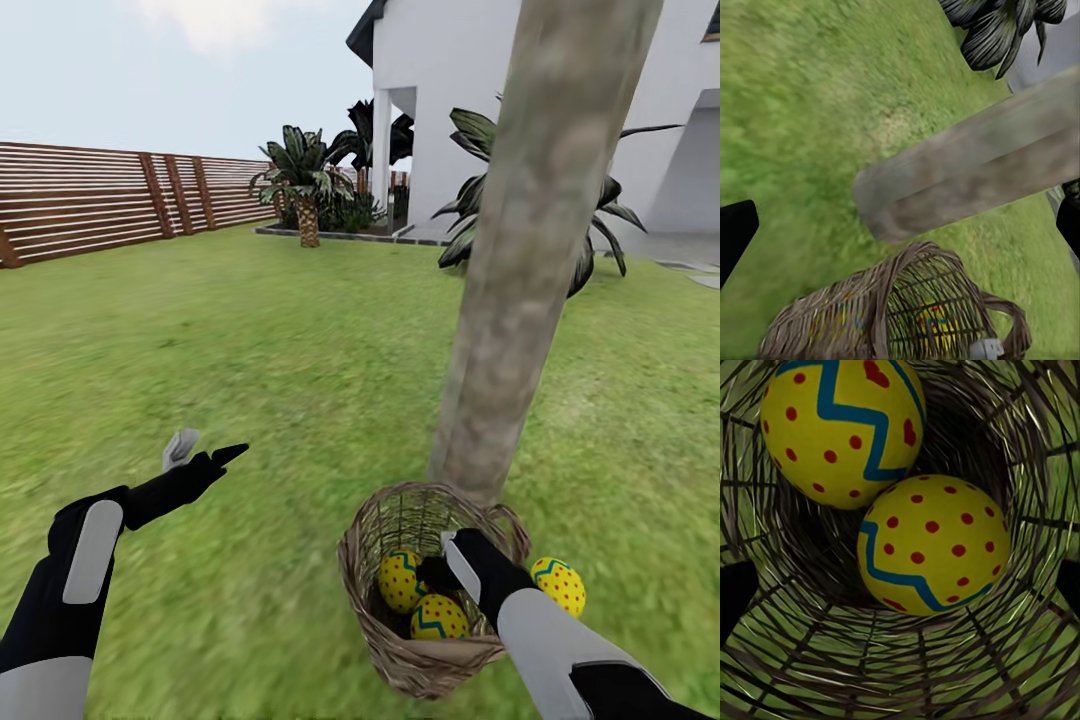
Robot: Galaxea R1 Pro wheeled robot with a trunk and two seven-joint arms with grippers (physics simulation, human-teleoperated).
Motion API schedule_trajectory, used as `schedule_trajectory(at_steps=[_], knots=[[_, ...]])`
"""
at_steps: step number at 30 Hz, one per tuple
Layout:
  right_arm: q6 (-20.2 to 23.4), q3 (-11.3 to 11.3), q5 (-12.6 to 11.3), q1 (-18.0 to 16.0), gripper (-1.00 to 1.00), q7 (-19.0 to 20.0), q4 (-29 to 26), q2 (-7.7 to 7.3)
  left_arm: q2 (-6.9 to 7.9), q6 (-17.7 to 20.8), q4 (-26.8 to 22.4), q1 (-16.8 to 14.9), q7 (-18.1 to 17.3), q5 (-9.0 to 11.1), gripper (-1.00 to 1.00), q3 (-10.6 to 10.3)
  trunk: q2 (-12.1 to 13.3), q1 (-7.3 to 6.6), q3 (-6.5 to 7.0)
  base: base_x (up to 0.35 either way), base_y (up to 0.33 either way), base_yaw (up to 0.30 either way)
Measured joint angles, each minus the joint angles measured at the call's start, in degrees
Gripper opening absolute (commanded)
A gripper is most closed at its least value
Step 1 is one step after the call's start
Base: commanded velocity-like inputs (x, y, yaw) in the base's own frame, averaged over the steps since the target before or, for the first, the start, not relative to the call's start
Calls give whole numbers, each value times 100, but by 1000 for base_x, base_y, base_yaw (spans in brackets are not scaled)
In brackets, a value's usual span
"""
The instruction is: Take the three Easter eggs out of the wicker basket on the lawn in the garden, then place them on the lawn next to a single tree (choose any tree) so that all three eggs are next to the same tree and none are left in the basket.
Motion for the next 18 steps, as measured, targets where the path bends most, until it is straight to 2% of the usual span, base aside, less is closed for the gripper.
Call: schedule_trajectory(at_steps=[9, 18], knots=[[4, -3, -2, -115, 100, 1, 403, -6, 0, 0, -1, 0, 0, 0, 100, 1, -12, 23, -200, 0, 0, 0], [12, -3, -4, -273, 100, 1, 432, -14, 0, 0, 0, 0, 0, 0, 100, 1, -24, 46, -399, 0, 0, 0]])
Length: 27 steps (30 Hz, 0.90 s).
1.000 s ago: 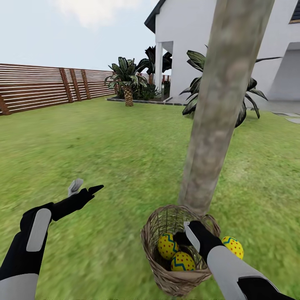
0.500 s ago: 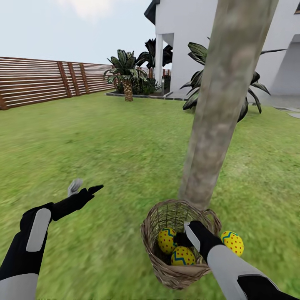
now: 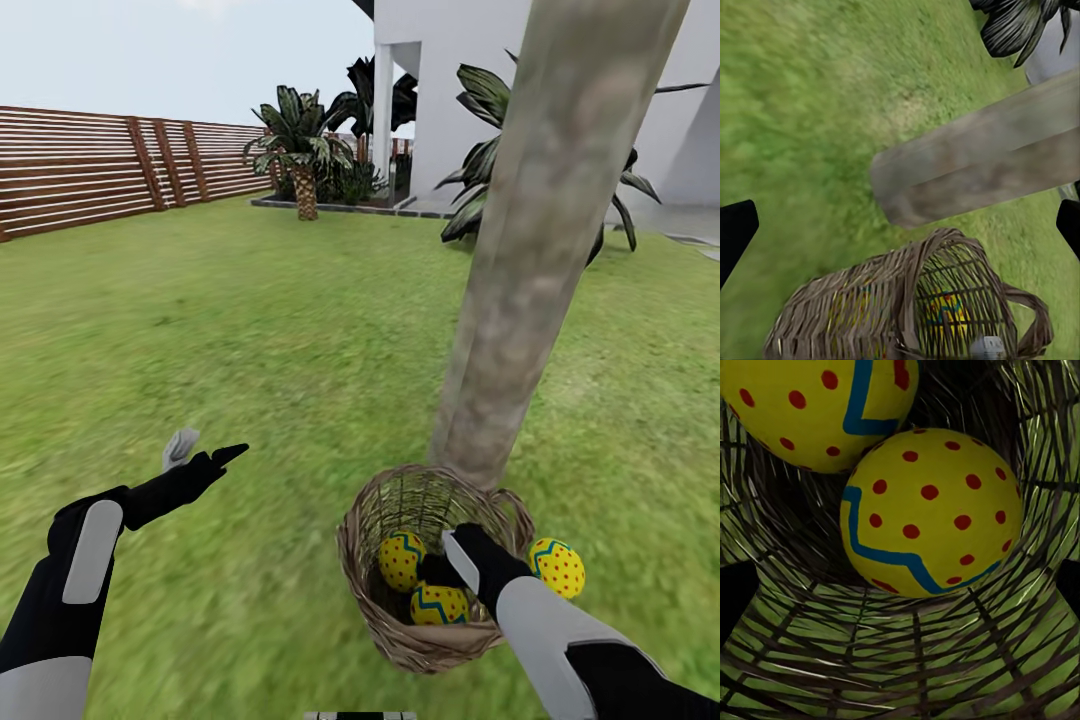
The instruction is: Take the three Easter eggs out of the wicker basket on the lawn in the garden, then place them on the lawn next to a single tree (choose any tree) so that all three eggs are next to the same tree and none are left in the basket.
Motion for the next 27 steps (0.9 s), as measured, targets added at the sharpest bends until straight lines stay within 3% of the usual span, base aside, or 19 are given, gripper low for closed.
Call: schedule_trajectory(at_steps=[8, 18, 22, 27], knots=[[109, 0, 1, -467, 100, -47, 164, 17, 0, 1, -1, 0, 0, 4, 100, 0, 0, 0, -1, 0, 0, 0], [150, -9, -8, -522, 100, -55, 166, 20, 8, 0, -1, 0, 0, 3, 100, 15, 0, 0, -31, 0, 0, 18], [493, -10, -321, -522, 100, -127, 185, 16, 17, 1, -1, 1, 0, 4, 100, 19, 0, 0, -67, 0, 0, 97], [768, -15, -714, -522, 100, -636, 155, -22, 20, 0, -1, 1, 0, 5, 100, 23, 0, 0, -114, 0, 0, 114]])
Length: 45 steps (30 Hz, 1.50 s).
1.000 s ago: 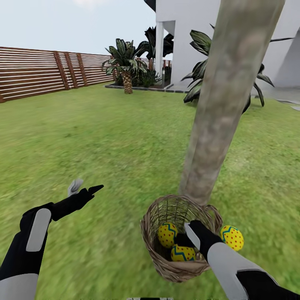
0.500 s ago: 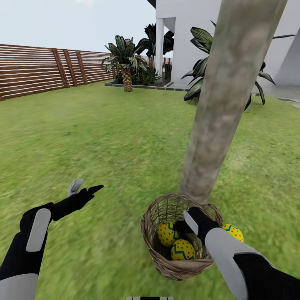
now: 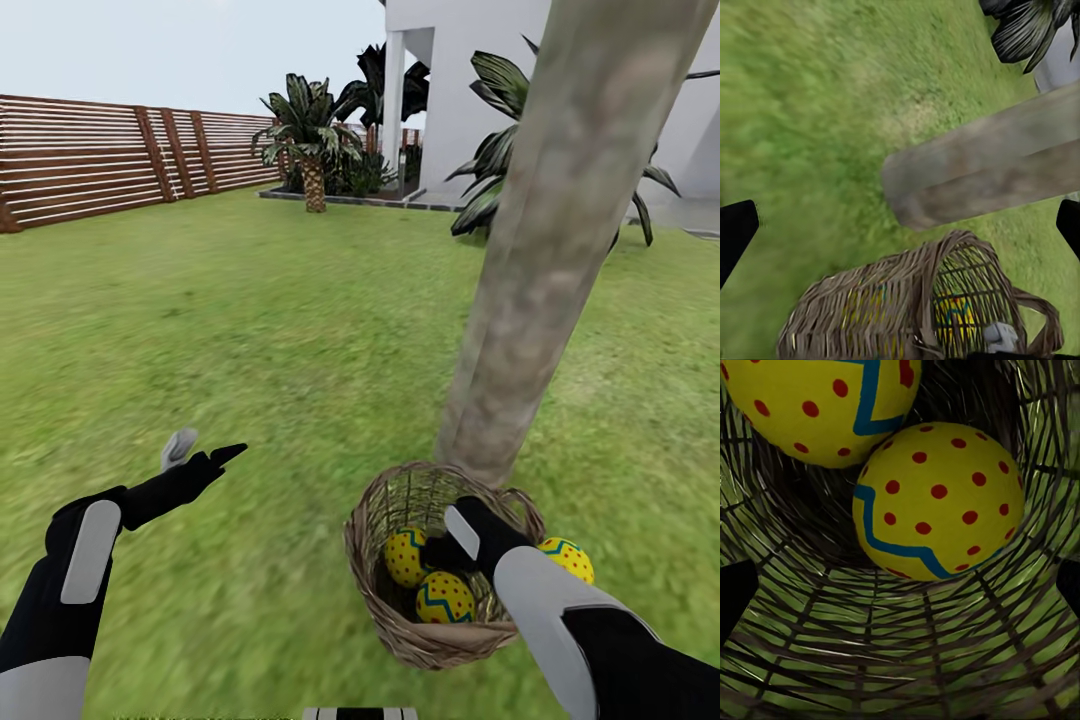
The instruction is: Take the three Easter eggs out of the wicker basket on the lawn in the garden, then place them on the lawn next to a single tree (choose any tree) so that all three eggs are next to the same tree and none are left in the basket.
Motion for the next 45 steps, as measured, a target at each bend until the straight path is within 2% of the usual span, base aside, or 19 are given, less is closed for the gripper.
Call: schedule_trajectory(at_steps=[5, 12, 18, 27, 45], knots=[[-12, 3, -154, 0, 100, -97, -19, 4, 7, 0, -1, 0, 0, -1, 100, 3, 0, 0, -47, 0, 0, 115], [-91, 16, -149, 0, 100, -87, -226, 14, 7, 0, 0, 0, 0, -1, 100, 4, 0, 0, -112, 0, 0, 114], [-401, 52, -98, 0, 100, -111, -302, -23, 15, 0, 0, 0, 0, -2, 100, 4, 0, 0, -169, 0, 0, 94], [-449, 49, -94, 1, 100, -461, -305, -27, 16, 0, 1, -1, 0, -3, 100, 4, 0, 0, -251, 0, 0, 44], [-450, 47, -102, 1, 100, -488, -311, -45, 15, 0, 1, -1, 0, -1, 100, 4, 0, 0, -263, 0, 0, 0]])
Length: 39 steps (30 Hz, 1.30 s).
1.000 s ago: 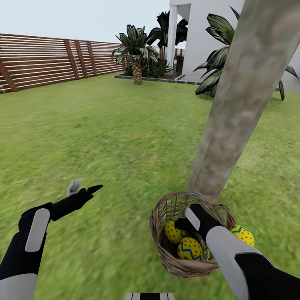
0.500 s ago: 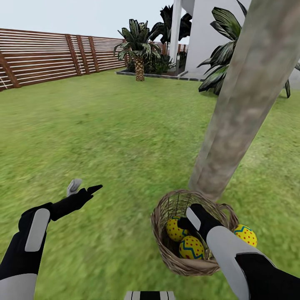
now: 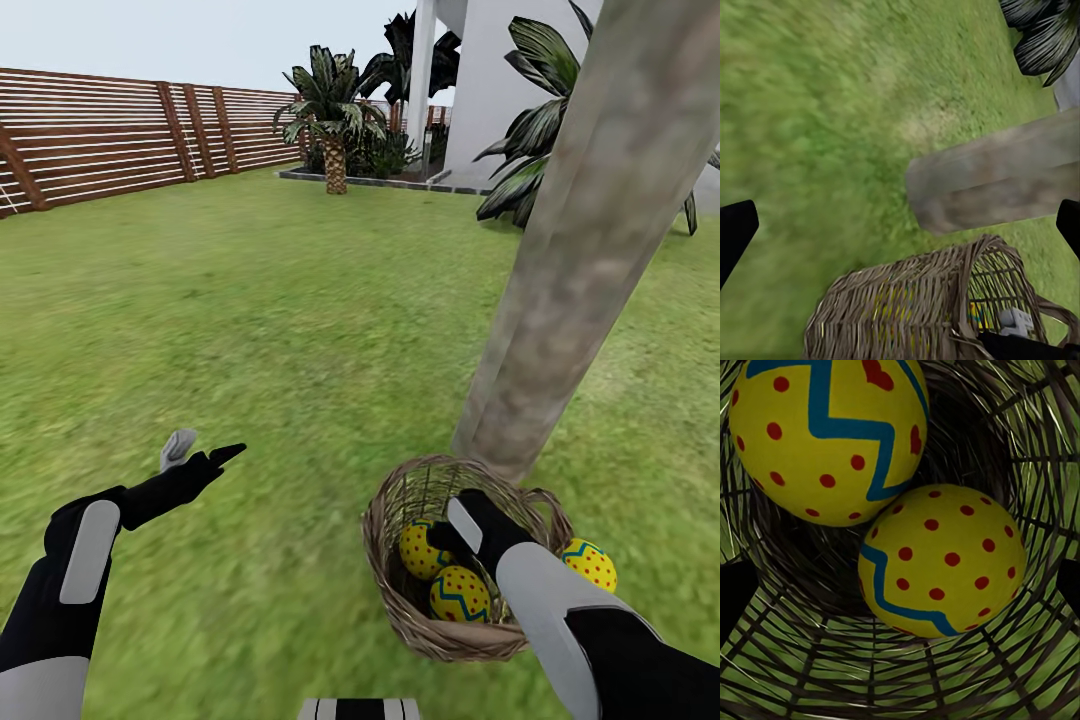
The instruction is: Take the three Easter eggs out of the wicker basket on the lawn in the garden, then place them on the lawn next to a single tree (choose any tree) so that all three eggs are next to the same tree and none are left in the basket.
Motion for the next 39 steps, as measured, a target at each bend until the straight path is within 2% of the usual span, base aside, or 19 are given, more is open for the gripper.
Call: schedule_trajectory(at_steps=[11, 17, 25, 39], knots=[[5, -39, -26, 0, 100, 15, 9, -157, -2, 0, 0, 0, 0, 2, 100, 0, 0, 0, 0, 0, 0, 0], [4, -40, -27, 0, 100, 33, 9, -175, -4, 0, 1, 0, 0, 0, 100, 0, 0, 0, -4, 0, 0, 0], [12, -40, -44, 0, 100, 45, 16, -265, 0, 0, 2, 0, 0, -1, 100, 0, 0, 0, -67, 0, 0, 0], [40, -47, -67, 0, 100, 36, 27, -320, 0, 0, 5, 0, 0, -1, 100, 0, 0, 0, -198, 0, 0, 0]])
